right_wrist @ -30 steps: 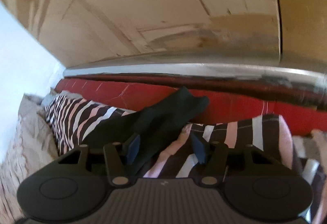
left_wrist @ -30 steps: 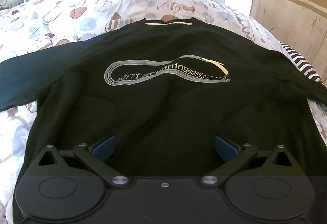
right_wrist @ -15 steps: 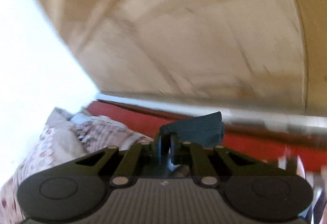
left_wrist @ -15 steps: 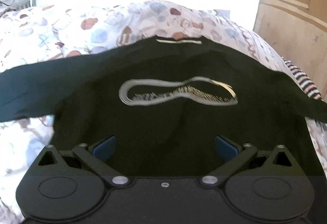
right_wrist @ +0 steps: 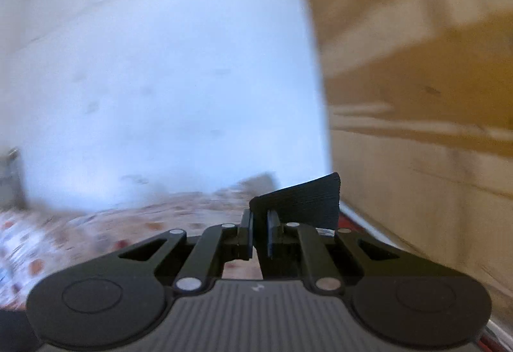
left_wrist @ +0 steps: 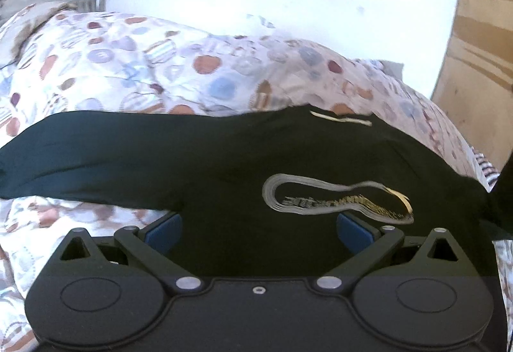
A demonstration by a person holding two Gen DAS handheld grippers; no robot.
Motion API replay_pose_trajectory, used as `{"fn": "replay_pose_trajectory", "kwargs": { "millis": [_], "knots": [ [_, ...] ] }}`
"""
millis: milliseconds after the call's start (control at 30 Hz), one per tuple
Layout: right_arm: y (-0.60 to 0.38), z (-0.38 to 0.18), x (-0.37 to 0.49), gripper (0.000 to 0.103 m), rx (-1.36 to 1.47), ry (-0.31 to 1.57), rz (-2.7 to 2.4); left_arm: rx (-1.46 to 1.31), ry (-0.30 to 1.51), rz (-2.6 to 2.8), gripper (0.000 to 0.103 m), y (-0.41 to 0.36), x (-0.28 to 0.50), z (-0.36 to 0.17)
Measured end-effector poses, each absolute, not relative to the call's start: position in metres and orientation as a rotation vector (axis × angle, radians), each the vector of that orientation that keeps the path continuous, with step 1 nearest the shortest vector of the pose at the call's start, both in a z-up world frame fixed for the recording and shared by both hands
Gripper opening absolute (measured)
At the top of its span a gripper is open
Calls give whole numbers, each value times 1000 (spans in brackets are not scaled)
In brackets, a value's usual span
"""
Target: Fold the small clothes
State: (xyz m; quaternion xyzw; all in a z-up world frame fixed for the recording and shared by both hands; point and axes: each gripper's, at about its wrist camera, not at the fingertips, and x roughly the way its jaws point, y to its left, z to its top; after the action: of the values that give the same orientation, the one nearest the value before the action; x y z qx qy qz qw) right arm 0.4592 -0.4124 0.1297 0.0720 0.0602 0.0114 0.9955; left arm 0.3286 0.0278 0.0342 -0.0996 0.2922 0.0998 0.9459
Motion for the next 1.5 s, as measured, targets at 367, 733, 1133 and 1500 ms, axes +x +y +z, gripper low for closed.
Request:
{"fn": "replay_pose_trajectory", "kwargs": {
  "millis": [367,733,1133,1500],
  "knots": [
    [-205,82,440,9,-179,177,317,-281,574,292,102,80,305,34],
    [-57,-34,337,9,-699,251,498,-337,583,336,102,111,293,17],
    [-78,-55,266,70,-729,290,676,-393,569,241,103,100,312,5],
    [-238,-5,338,96,-187,445,348,-278,659,212,96,57,344,-25]
  ]
}}
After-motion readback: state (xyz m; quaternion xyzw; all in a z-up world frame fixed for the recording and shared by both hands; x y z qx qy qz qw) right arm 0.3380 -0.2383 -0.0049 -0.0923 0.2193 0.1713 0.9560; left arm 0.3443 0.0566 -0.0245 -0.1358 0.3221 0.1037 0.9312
